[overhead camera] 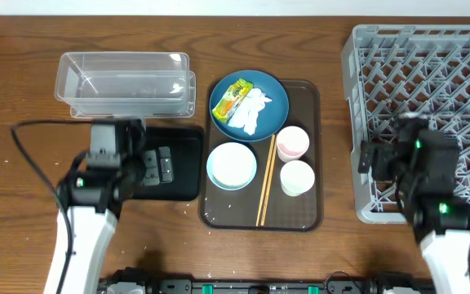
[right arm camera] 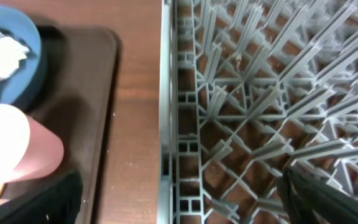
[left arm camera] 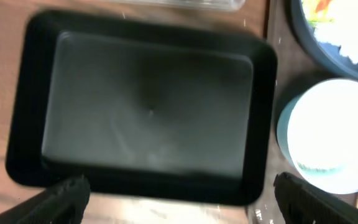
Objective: Sort waste into correct bins and load items into the dishwasher rack
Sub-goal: 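Reach the left gripper to the light-blue rice bowl and grasp its rim, then carry the bowl over the black tray and tip rice out with left gripper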
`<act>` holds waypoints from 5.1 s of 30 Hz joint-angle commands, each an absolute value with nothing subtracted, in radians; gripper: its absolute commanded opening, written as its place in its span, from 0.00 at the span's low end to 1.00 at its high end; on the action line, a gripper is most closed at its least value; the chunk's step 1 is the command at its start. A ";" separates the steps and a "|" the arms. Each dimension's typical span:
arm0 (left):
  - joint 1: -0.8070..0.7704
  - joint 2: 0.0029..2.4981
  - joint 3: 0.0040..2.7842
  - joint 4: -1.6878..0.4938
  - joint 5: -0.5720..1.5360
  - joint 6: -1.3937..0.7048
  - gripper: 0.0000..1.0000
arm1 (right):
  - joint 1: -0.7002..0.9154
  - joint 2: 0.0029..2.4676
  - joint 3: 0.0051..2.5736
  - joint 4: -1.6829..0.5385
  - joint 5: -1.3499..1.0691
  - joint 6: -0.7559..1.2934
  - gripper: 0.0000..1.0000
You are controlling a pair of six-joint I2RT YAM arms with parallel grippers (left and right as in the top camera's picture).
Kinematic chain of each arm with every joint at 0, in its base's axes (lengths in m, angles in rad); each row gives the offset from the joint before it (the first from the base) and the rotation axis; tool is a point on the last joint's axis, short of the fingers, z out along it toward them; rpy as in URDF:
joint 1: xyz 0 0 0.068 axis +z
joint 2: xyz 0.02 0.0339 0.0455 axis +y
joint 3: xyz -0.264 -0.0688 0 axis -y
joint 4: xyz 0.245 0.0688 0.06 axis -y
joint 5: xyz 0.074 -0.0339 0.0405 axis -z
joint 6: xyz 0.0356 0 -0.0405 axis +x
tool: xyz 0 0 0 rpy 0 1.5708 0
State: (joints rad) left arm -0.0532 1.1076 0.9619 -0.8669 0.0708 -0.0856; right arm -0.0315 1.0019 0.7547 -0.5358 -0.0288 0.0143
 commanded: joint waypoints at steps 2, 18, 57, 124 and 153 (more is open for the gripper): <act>-0.048 1.145 1.013 -0.891 0.138 -0.099 0.98 | -0.014 1.096 0.865 -0.596 -0.046 0.022 0.99; -0.326 1.307 1.013 -0.546 0.272 -0.140 0.94 | -0.014 1.105 0.875 -0.588 -0.060 0.022 0.99; -0.717 1.739 1.012 -0.362 0.118 -0.140 0.27 | -0.014 1.105 0.875 -0.588 -0.060 0.022 0.99; 0.418 1.674 0.920 -0.647 1.573 -0.058 0.06 | -0.014 1.105 0.875 -0.588 -0.060 0.022 0.99; 0.582 1.687 0.921 -0.642 1.543 -0.081 0.06 | -0.014 1.105 0.875 -0.593 -0.060 0.022 0.99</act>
